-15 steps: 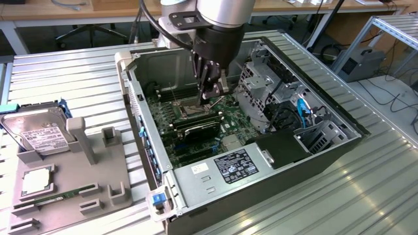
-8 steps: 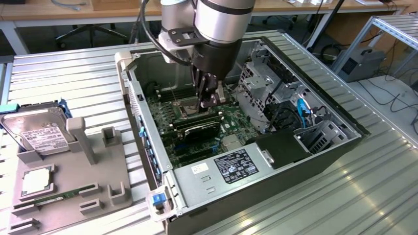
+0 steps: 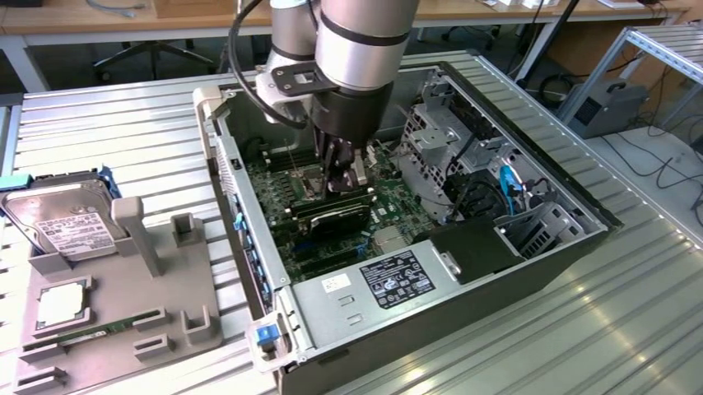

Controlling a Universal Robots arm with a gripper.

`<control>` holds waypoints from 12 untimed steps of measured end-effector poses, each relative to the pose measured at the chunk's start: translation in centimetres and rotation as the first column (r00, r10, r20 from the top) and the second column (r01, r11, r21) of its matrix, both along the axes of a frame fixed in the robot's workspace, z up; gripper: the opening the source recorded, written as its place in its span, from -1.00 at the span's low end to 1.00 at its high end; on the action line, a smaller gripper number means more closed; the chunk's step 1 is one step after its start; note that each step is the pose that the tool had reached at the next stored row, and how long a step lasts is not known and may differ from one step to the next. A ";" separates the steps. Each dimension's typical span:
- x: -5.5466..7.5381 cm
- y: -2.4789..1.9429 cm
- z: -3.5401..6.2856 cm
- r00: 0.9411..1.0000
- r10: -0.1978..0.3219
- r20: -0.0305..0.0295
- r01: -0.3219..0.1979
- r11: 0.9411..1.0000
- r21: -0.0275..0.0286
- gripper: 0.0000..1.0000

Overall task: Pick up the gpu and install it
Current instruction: 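Press down on the gpu until it lock into place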

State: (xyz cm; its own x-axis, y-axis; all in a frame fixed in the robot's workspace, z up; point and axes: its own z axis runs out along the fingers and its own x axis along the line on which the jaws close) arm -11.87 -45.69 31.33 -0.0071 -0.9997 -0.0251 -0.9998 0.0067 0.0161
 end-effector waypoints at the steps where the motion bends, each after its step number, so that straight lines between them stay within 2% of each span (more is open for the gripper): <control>1: 0.2 0.10 -0.28 1.000 0.000 0.000 0.000 1.000 0.000 -0.79; 3: 0.2 0.12 -0.33 1.000 0.000 0.000 0.000 1.000 0.000 -0.79; 4: 0.9 0.13 -0.46 1.000 0.000 -0.002 0.000 1.000 0.002 -0.79; 5: 1.1 0.12 -0.69 1.000 0.000 -0.002 0.000 1.000 0.003 -0.79; 10: 1.1 0.13 -2.00 1.000 0.000 -0.003 0.000 1.000 0.002 -0.79; 12: 0.9 0.23 -2.10 1.000 0.000 -0.003 0.000 1.000 0.002 -0.79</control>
